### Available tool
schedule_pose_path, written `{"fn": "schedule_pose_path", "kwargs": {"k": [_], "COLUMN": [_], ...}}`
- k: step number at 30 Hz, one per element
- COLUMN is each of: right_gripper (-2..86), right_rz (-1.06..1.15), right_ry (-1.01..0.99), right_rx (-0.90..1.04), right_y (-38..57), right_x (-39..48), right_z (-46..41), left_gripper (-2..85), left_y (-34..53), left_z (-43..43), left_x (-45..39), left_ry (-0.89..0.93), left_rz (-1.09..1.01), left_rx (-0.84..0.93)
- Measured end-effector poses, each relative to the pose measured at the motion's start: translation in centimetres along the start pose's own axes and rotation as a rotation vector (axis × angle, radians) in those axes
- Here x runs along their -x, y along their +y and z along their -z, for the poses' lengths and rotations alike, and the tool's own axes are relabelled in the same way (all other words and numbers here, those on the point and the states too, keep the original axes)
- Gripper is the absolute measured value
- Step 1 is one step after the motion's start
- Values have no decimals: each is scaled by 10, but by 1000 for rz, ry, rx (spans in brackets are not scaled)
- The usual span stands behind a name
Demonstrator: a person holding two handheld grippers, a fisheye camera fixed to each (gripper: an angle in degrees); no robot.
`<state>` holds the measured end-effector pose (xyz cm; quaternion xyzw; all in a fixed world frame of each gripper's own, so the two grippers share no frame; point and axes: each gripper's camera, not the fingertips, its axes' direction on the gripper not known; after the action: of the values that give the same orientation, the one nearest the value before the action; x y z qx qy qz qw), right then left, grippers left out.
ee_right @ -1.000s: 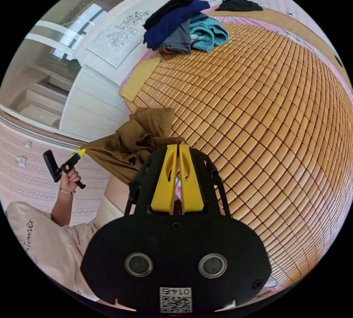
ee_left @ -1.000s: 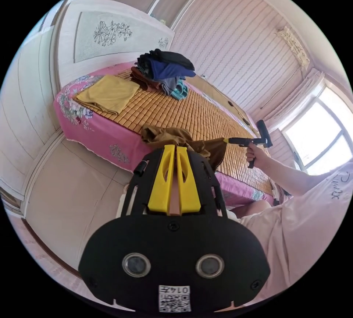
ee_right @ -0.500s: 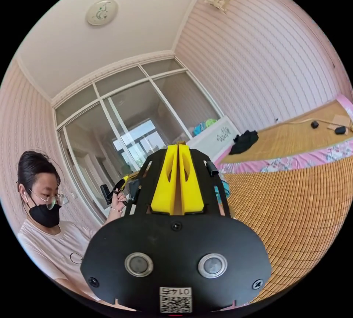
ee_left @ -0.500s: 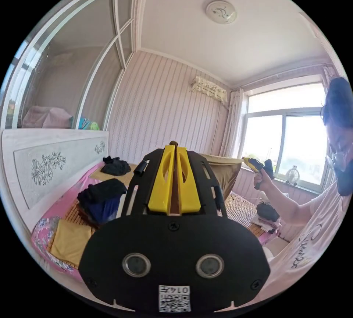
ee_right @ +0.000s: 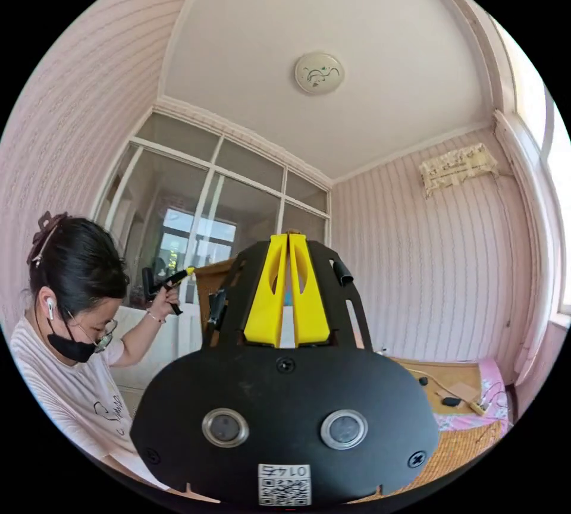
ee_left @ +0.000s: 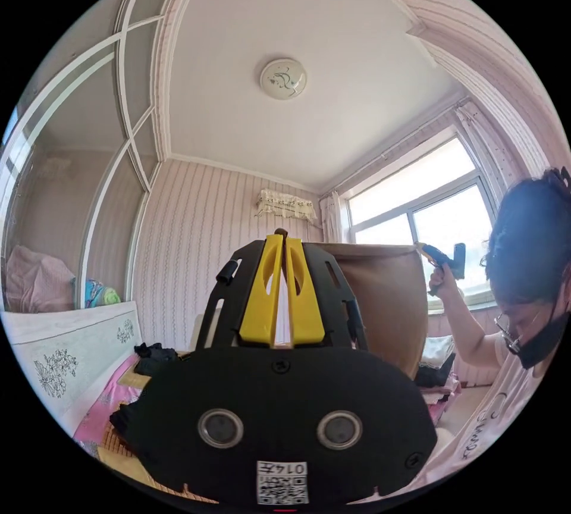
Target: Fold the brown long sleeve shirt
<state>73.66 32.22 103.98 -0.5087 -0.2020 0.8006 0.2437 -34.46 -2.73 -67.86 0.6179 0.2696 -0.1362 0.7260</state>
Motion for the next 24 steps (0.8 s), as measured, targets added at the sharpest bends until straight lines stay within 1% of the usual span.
{"fn": "schedule_pose_path", "kwargs": {"k": [1, 3, 4, 6, 7, 9, 10, 11, 12, 14, 15, 16, 17, 18, 19, 20, 21, 22, 23, 24], "right_gripper": [-2, -2, -2, -2, -2, -2, -2, -2, -1, -1, -1, -1, -1, -1, -1, -1, -1, -1, -1, -1], "right_rz": [-9, -26, -11, 51, 46, -30, -50, -87, -121, -191, -263, -294, -326, -328, -319, -282, -228, -201, -160, -139], "right_ry": [9, -64, -54, 69, 86, 111, 127, 180, 242, 316, 326, 327, 336, 350, 351, 331, 307, 303, 298, 283], "right_rx": [8, -40, -45, 3, 33, 172, 216, 316, 421, 549, 600, 608, 580, 507, 450, 319, 196, 148, 91, 94], "right_y": [-6, -24, -28, -35, -35, -24, -19, -6, 11, 41, 56, 58, 50, 25, 10, -22, -50, -61, -77, -84], "right_x": [1, 8, 12, 21, 19, -10, -19, -40, -63, -101, -125, -135, -151, -158, -158, -154, -146, -142, -135, -133], "right_z": [-1, 11, 14, 10, 5, -25, -35, -57, -82, -118, -138, -146, -155, -157, -155, -149, -141, -137, -133, -133], "left_gripper": [-10, -10, -10, -10, -10, -10, -10, -10, -10, -10, -10, -10, -10, -10, -10, -10, -10, -10, -10, -10], "left_y": [-1, 0, 3, 13, 24, 47, 66, 87, 100, 150, 159, 169, 165, 159, 143, 128, 122, 115, 115, 118], "left_z": [-6, -11, -15, -28, -43, -73, -99, -128, -143, -206, -220, -244, -259, -265, -270, -271, -270, -267, -266, -265], "left_x": [-4, -10, -15, -20, -19, -11, -3, 7, 12, 25, 27, 28, 27, 25, 19, 13, 12, 11, 14, 15], "left_ry": [9, 24, 27, 27, 19, -2, -15, -28, -40, -96, -114, -141, -143, -141, -165, -202, -210, -204, -181, -172], "left_rz": [11, 21, 11, -4, 1, 20, 43, 64, 72, 81, 79, 70, 66, 57, 20, -16, -24, -25, -29, -37], "left_rx": [-5, -29, -41, -20, 13, 91, 163, 250, 298, 476, 511, 541, 517, 489, 420, 336, 294, 229, 208, 212]}}
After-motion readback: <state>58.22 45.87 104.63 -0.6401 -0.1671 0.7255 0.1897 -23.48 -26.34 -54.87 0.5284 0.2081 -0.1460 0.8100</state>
